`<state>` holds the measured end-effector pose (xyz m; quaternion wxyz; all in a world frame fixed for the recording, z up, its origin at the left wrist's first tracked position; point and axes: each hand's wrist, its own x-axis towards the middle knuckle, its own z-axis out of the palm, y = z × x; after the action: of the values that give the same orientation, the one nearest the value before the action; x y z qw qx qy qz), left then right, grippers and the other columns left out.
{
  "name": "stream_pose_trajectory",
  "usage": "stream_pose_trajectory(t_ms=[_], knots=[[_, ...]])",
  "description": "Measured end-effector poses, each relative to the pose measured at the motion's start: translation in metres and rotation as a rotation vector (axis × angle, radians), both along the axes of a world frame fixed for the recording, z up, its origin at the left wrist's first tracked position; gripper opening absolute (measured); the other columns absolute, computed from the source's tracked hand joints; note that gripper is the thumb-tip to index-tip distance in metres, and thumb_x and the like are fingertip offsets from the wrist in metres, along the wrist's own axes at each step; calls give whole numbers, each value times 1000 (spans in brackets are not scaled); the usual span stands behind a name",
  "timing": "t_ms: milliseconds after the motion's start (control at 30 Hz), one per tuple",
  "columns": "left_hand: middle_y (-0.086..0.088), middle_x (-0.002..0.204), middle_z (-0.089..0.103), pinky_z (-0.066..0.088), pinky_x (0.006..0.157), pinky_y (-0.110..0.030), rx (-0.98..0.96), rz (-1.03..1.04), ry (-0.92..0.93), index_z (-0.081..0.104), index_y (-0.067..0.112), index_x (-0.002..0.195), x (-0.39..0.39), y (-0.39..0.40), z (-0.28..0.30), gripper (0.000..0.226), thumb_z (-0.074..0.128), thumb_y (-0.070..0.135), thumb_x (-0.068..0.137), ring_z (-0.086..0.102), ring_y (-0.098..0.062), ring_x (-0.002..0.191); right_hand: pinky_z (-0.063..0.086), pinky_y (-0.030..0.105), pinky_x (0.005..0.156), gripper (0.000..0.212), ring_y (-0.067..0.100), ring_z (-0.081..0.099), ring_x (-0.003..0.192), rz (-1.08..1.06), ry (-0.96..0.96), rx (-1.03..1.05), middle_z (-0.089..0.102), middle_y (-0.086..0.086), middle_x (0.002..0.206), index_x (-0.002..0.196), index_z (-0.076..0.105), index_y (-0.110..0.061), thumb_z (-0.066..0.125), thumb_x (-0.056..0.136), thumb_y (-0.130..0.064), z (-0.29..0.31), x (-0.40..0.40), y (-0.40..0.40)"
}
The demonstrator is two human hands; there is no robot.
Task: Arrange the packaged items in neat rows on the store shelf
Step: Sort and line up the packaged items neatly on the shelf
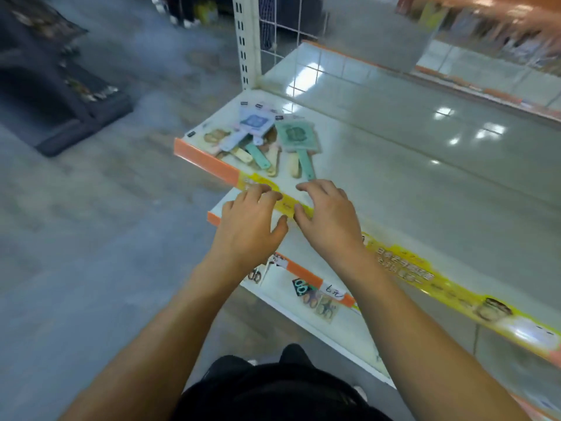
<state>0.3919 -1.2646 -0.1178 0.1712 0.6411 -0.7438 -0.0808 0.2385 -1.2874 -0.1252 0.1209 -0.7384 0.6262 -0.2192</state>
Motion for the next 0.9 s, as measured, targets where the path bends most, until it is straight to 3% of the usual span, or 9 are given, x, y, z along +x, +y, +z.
stream_pose_trajectory(t_ms=[300,600,900], knots=[[1,133,51,39,90,-42,-27,78,15,56,20,125,51,-5,-4,40,56,37,88,53,-26,116,43,40,94,34,24,50,117,56,37,15,54,-5,131,128,58,-25,55,93,-27,-2,53,-18],[1,137,48,36,95,-40,5,85,-3,52,21,129,41,-32,-3,41,52,38,91,50,-23,118,43,40,88,32,27,52,111,15,57,-31,58,0,127,126,60,-23,53,95,-24,-9,39,-51],[-1,132,50,39,97,-43,-12,51,-22,54,20,127,23,-84,3,40,55,37,90,50,-26,119,41,39,91,37,29,49,113,-48,149,72,51,2,136,132,54,-24,49,96,-23,-20,9,-112]])
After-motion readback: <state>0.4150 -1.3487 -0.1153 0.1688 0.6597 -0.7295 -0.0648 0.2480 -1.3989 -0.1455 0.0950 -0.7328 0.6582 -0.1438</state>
